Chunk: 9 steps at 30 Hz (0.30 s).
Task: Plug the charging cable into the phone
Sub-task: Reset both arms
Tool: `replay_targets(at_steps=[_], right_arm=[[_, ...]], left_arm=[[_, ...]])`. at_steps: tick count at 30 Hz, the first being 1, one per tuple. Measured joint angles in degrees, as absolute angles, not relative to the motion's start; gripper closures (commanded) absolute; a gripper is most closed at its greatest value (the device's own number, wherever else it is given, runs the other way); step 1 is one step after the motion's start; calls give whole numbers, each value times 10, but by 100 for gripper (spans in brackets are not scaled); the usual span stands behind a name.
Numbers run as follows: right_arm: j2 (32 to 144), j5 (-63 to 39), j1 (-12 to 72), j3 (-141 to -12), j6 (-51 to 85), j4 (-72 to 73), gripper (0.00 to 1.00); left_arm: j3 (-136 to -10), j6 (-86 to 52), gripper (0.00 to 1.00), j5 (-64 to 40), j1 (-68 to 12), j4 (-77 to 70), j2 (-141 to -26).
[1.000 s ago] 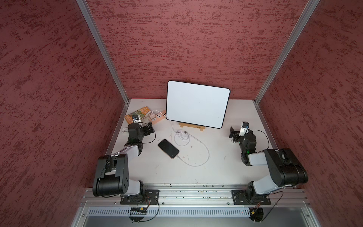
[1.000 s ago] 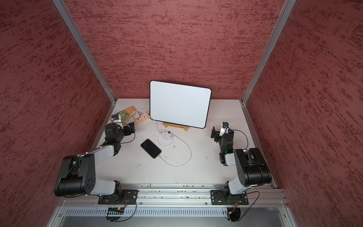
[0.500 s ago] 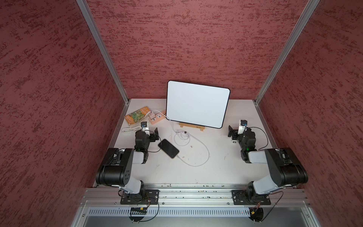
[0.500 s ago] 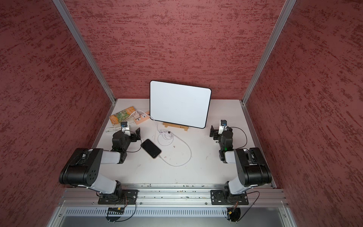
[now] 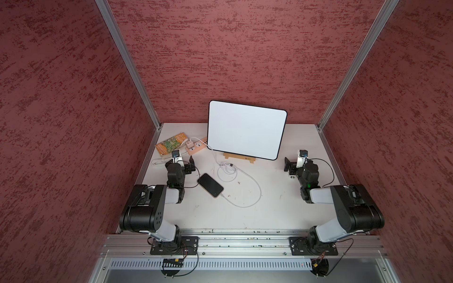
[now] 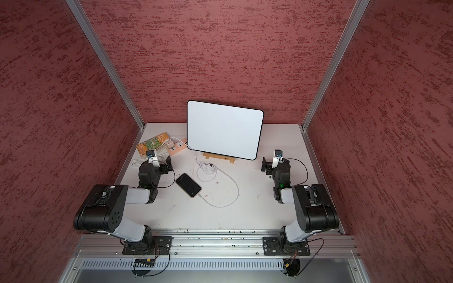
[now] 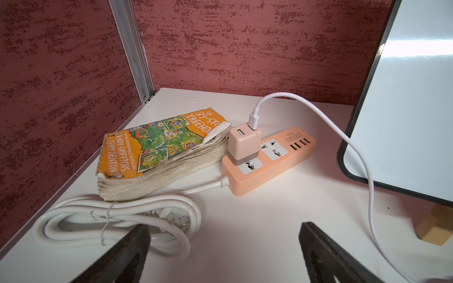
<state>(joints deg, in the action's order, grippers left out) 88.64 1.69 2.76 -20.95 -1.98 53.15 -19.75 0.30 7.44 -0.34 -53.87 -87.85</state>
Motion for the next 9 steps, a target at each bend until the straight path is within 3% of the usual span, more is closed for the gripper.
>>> replay_targets(at_steps=[9], right_arm=[[886,17,28,-209,-20,531,1]], left_arm=[[-197,3,0,74,-2,-539,-879]])
